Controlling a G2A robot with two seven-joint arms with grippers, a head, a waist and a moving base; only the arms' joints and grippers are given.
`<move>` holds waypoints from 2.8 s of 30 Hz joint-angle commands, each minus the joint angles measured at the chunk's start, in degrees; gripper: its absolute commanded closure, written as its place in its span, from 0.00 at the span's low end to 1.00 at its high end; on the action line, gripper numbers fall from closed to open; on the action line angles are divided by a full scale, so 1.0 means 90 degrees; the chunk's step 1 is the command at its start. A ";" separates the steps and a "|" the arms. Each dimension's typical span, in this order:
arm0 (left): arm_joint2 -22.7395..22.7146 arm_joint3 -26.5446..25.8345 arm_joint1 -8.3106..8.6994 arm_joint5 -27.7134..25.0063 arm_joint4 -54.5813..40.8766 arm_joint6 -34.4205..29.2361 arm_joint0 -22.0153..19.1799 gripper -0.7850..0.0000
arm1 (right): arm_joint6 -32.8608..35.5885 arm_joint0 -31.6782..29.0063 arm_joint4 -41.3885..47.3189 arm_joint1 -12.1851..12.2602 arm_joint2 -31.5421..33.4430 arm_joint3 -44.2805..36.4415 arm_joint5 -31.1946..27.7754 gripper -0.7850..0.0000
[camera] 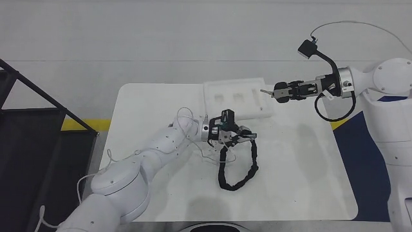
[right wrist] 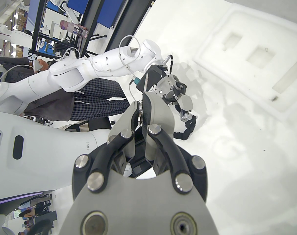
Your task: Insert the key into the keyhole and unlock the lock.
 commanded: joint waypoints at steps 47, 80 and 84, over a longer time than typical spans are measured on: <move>-0.1935 -0.5894 0.3077 0.0021 -0.0688 -0.0797 0.0806 1.00 | 0.0000 0.0039 0.3411 0.2187 -0.1191 -0.2047 0.2326 1.00; -0.1378 -0.5358 0.2362 -0.0180 -0.0608 -0.1239 0.0234 1.00 | -0.0066 0.0950 0.2370 0.2331 -0.2106 -0.2434 0.3504 1.00; -0.1305 -0.5173 0.2236 -0.0209 -0.0525 -0.1129 0.0168 1.00 | -0.0077 0.1033 0.2391 0.2401 -0.2238 -0.2463 0.3515 1.00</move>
